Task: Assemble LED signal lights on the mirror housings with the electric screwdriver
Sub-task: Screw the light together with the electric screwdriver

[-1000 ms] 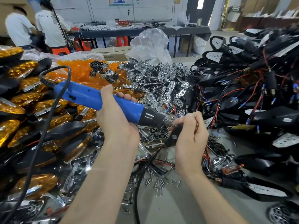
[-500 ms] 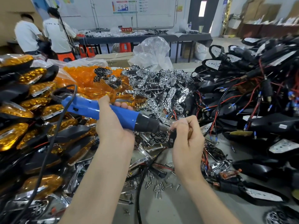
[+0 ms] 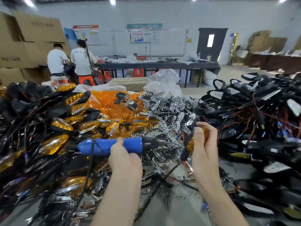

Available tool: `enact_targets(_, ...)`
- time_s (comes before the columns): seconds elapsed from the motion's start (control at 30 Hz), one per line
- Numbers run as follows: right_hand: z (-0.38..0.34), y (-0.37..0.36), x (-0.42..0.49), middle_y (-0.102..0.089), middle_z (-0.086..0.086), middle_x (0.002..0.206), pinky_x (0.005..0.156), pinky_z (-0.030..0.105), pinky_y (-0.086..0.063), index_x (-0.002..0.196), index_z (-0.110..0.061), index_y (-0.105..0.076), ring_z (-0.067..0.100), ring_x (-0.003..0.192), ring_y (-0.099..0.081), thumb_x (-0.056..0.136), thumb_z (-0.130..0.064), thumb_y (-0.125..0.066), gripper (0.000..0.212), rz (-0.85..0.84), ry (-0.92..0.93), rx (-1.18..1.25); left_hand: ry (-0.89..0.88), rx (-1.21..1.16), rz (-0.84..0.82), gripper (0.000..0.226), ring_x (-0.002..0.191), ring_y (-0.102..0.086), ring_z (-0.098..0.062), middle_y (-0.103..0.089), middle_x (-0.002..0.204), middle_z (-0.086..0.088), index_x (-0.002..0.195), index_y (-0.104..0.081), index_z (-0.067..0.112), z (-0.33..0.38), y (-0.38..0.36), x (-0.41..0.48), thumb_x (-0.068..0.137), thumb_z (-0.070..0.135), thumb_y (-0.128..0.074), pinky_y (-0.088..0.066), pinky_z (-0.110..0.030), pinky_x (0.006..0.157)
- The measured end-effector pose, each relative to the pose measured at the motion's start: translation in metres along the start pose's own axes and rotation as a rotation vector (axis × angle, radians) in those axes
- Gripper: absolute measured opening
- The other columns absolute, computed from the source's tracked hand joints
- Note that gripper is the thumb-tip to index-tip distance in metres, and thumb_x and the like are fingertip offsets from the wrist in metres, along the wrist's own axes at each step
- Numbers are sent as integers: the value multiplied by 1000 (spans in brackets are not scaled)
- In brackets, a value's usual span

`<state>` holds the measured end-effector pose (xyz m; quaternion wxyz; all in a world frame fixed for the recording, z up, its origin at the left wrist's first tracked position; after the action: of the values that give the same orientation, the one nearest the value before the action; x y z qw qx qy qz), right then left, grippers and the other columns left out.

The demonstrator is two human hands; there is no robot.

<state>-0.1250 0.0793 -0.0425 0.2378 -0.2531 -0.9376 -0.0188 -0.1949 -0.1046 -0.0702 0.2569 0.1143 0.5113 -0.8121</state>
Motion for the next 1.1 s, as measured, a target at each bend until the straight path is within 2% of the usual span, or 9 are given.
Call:
enact_targets(0.1,-13,-1,3,-62,-29,93,68,10,-45,116,-43,-56,-7,77,-57,104,-47,-51,13,20,48,-26,62,86,112,28,85,-59,-13,-57,111,2,122,-46,15,-7,3,-19,96,10,-56,-43,-28,79)
enact_targets(0.17,-22,-6,8,-63,-30,88,63,9,-46,113,-42,-58,-8,71,-58,103,-44,-56,10,10,27,7,93,32,63,27,82,-57,-13,-54,110,0,120,-47,14,-6,5,-29,95,4,-51,-46,-26,79)
enact_targets(0.33,-35,-12,15,-66,-21,78,55,19,-48,107,-34,-59,-5,60,-57,99,-40,-65,12,54,-77,178,129,126,45,44,115,-47,-24,-42,122,-10,140,-39,8,5,14,-38,97,0,-46,-39,-35,108)
enact_targets(0.47,-37,-15,17,-66,-14,83,60,28,-46,102,-35,-61,4,67,-59,98,-45,-65,11,124,-208,291,193,213,-8,21,125,-46,-29,-39,125,-15,116,-43,3,15,22,-37,97,-4,-42,-36,-42,115)
enact_targets(0.6,-39,-13,18,-61,-5,84,65,34,-45,101,-31,-60,16,73,-56,102,-42,-59,11,162,-349,402,220,321,-98,42,139,-41,-35,-41,147,-22,139,-36,-1,25,30,-41,98,-6,-38,-35,-43,116)
enact_targets(0.73,-42,-12,16,-55,-2,81,62,32,-45,100,-26,-60,15,70,-54,104,-27,-55,6,171,-453,459,255,547,-170,48,142,-35,-40,-33,151,-33,146,-28,-10,32,39,-45,100,-2,-39,-31,-45,118)
enact_targets(0.87,-48,-13,13,-52,1,92,66,32,-47,101,-23,-59,17,75,-52,101,-12,-48,15,175,-494,578,221,753,-300,43,125,-53,-39,-47,138,-33,142,-35,-10,35,39,-52,101,2,-43,-46,-42,106)
enact_targets(1.0,-50,-13,10,-49,5,93,75,37,-50,101,-18,-55,20,77,-52,99,-7,-45,15,190,-515,723,178,977,-461,22,92,-72,-25,-74,107,-14,114,-63,1,32,35,-58,99,13,-53,-56,-34,84)
enact_targets(1.1,-51,-13,7,-49,11,100,87,45,-50,102,-15,-51,27,86,-52,96,-5,-42,14,168,-544,849,201,1123,-677,18,71,-71,-19,-74,82,1,101,-64,9,28,27,-73,99,23,-55,-55,-28,72)
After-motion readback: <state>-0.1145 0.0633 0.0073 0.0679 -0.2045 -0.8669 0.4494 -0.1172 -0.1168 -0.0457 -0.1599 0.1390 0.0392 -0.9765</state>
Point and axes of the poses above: each hand's wrist, its own x-axis towards the middle knuckle, its own y-axis out of the back of the hand, z = x × y, the point moved 3 cm from there along x, towards the middle knuckle
